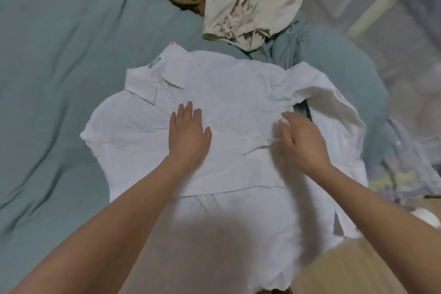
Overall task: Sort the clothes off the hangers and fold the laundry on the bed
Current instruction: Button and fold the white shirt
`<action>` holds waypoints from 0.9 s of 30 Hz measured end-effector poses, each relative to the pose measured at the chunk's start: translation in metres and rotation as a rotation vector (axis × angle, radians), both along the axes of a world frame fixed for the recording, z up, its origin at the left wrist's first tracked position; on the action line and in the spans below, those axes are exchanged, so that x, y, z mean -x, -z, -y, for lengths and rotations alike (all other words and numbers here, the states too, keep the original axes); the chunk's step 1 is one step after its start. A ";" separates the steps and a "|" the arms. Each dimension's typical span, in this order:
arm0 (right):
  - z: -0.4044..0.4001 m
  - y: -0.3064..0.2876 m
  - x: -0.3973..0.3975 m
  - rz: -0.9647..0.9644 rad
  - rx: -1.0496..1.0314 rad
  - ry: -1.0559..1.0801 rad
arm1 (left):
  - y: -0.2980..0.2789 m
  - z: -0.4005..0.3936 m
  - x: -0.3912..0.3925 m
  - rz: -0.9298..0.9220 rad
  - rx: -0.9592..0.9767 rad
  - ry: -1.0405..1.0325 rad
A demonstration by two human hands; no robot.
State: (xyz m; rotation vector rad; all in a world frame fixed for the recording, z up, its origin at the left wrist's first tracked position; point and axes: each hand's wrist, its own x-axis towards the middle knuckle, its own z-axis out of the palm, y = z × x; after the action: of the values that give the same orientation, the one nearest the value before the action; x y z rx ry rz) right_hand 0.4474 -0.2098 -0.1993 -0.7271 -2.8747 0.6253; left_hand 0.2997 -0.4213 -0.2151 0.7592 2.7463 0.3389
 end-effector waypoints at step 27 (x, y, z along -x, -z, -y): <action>-0.259 -0.098 -0.019 0.187 0.063 -0.181 | -0.066 -0.239 -0.015 0.337 -0.248 0.189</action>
State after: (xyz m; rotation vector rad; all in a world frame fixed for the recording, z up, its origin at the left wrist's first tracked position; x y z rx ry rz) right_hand 0.4669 0.0492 -0.1015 -0.5649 -3.1324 0.7067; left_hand 0.3150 -0.1821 -0.1492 0.9197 2.3233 0.7049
